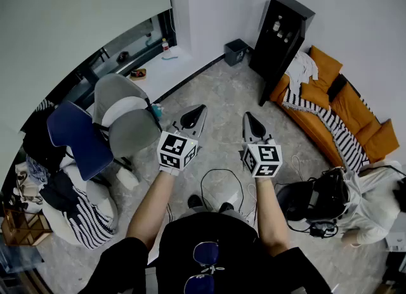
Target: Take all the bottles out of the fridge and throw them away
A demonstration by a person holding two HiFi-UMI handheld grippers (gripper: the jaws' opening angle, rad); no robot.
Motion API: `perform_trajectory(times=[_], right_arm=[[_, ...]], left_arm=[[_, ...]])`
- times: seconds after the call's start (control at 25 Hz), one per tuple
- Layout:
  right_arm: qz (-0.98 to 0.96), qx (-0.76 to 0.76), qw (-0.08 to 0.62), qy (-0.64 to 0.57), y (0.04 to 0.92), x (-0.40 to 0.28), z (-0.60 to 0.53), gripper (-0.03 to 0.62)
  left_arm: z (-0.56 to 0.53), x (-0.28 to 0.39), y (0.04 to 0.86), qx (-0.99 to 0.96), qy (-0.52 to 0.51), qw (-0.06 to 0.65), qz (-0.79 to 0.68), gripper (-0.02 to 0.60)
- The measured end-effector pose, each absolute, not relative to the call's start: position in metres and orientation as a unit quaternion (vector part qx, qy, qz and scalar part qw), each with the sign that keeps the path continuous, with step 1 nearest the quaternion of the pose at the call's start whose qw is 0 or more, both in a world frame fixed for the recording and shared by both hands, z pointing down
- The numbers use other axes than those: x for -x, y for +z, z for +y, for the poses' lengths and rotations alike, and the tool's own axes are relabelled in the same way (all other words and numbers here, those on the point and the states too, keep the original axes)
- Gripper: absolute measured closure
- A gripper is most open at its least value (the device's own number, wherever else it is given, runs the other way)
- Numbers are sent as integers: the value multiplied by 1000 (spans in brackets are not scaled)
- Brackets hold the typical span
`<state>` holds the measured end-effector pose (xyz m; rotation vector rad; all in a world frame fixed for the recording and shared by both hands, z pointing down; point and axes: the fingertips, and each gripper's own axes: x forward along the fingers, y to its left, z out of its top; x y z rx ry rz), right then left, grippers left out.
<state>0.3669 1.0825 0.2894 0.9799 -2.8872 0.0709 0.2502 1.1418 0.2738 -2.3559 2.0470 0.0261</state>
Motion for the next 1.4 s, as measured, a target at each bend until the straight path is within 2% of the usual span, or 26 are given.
perform_trajectory(times=[0.84, 1.08, 1.4], right_arm=[[-940, -336, 62, 23, 315, -323, 1054, 592], [-945, -320, 65, 24, 328, -272, 1003, 592], [-952, -296, 75, 16, 335, -192, 887, 592]], left_arm=[[1106, -194, 299, 768, 3, 1, 640, 581], [1060, -146, 320, 759, -11, -11, 651, 581], [947, -67, 325, 744, -30, -19, 667, 581]])
